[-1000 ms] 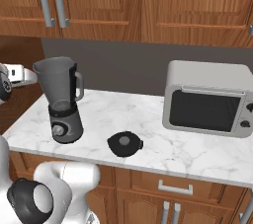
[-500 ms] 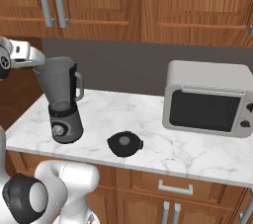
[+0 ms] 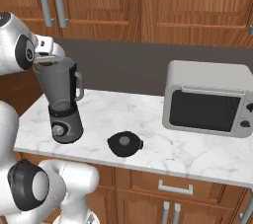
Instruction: Open the blender lid, put the kiwi in the blender, close the lid, and start the blender.
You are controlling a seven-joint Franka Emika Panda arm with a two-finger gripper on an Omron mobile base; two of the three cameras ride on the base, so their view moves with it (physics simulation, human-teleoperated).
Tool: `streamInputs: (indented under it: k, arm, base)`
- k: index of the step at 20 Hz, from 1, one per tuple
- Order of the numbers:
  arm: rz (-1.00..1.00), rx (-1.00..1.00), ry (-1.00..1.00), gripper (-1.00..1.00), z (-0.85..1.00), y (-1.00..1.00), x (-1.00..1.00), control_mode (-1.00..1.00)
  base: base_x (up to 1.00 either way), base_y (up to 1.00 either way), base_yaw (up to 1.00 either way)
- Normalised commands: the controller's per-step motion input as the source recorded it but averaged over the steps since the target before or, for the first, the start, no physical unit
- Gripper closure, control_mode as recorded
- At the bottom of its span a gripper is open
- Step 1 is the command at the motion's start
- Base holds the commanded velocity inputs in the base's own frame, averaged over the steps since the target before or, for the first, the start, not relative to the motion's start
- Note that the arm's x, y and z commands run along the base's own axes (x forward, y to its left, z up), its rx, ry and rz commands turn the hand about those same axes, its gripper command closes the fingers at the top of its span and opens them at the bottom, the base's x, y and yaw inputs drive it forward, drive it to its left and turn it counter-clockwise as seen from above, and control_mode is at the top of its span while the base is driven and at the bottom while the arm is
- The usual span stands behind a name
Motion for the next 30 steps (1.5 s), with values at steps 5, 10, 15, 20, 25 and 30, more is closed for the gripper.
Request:
streamInputs:
  k: [5,10,15,20,25,30]
  arm:
    - [0.0,0.01,0.13,1.0,-0.31,-0.04,0.5,-1.0]
    - [0.0,0.0,0.2,1.0,-0.55,0.0,0.4,-1.0]
    - [0.0,0.0,0.15,1.0,-0.48,0.01,0.3,-1.0]
    - [0.01,0.0,0.07,-1.0,-0.56,0.01,0.0,-1.0]
    - [0.0,0.0,-0.03,-1.0,-0.23,0.0,-0.08,-1.0]
    - [0.0,0.0,-0.07,-1.0,-0.01,0.0,0.0,-1.0]
  base:
    - [0.0,0.0,0.0]
    - [0.0,0.0,0.0]
    - [0.0,0.0,0.0]
    - [0.0,0.0,0.0]
    - [0.0,0.0,0.0]
    - [0.0,0.0,0.0]
